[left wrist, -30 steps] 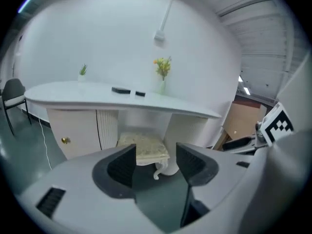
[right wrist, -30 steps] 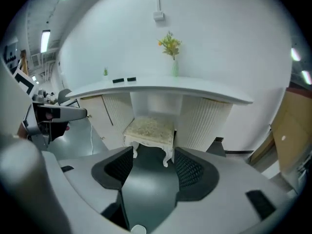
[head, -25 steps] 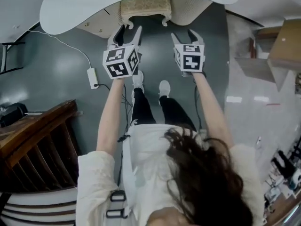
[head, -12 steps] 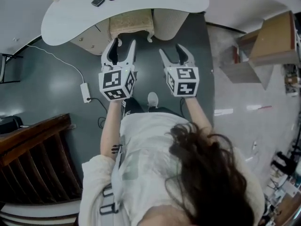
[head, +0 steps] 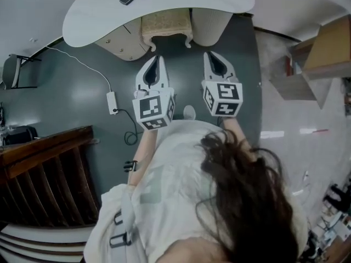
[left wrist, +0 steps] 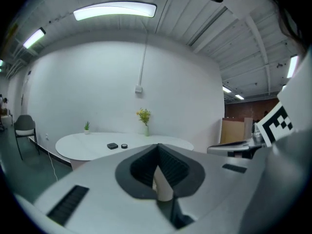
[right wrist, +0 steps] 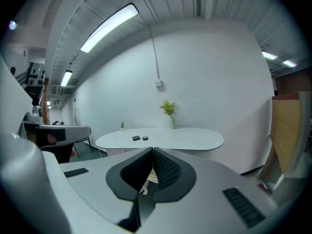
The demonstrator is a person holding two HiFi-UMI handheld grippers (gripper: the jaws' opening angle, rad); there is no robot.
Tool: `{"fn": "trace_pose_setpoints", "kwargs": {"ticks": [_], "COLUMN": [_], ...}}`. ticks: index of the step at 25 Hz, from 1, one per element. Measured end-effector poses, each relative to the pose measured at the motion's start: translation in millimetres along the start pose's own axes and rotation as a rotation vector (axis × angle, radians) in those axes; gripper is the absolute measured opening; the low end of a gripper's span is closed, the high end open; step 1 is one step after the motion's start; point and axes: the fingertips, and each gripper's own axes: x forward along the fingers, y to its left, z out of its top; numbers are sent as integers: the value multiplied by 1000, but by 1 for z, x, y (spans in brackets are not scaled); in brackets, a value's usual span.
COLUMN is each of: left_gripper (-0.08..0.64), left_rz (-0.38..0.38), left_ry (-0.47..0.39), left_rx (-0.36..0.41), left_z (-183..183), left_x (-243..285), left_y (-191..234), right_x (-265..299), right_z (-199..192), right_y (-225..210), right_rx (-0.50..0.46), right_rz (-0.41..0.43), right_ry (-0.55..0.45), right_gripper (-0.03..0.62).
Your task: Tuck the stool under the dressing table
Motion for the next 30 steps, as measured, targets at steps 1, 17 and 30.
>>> {"fn": "trace_pose_setpoints", "kwargs": {"ticks": [1, 17, 30], "left_gripper": [5, 5, 5], "left_rz": [5, 0, 10], "left_ry": [-2, -26, -4], "left_rx": [13, -20, -22], "left_z": [0, 7, 2], "left_x": [-1, 14, 19], "left_y": [1, 5, 3], "right_x": [0, -2, -2], "right_z": [0, 3, 1], "right_y": [-3, 1, -7], "right_rx": [6, -48, -42], "right_rz": [-9, -12, -13], "right_ry": [-1, -27, -24], "right_gripper": [5, 2, 2]}}
